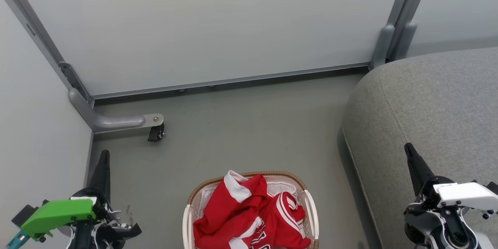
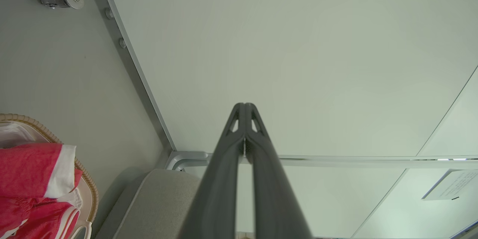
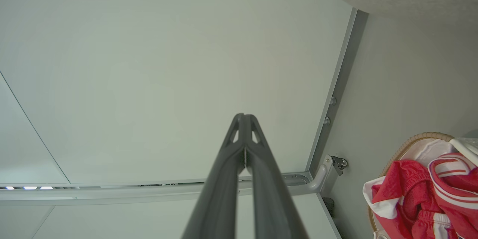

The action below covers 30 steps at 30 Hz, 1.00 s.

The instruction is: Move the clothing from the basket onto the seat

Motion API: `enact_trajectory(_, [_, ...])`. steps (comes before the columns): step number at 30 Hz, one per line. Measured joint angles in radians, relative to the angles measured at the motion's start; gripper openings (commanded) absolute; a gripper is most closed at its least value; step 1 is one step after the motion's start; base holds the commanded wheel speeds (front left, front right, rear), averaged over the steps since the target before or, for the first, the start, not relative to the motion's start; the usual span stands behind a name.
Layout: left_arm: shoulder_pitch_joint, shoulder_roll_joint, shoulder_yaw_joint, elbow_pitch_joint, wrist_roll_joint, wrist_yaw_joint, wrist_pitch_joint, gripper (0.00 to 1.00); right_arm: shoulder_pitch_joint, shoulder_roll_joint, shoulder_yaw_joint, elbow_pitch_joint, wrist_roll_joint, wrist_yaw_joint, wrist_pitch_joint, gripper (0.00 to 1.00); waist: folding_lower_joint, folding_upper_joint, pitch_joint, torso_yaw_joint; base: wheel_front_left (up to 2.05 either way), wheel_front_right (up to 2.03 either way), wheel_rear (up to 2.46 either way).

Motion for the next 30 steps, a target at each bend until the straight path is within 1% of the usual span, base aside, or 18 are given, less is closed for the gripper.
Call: enact_trajectory(30, [0.0,0.0,0.0,0.0,0.0,0.0,0.0,0.0,0.0,0.0,0.0,0.0,0.0,0.0,0.0,0.0,0.0,0.0,0.0,0.0,0.0,0.0,0.0])
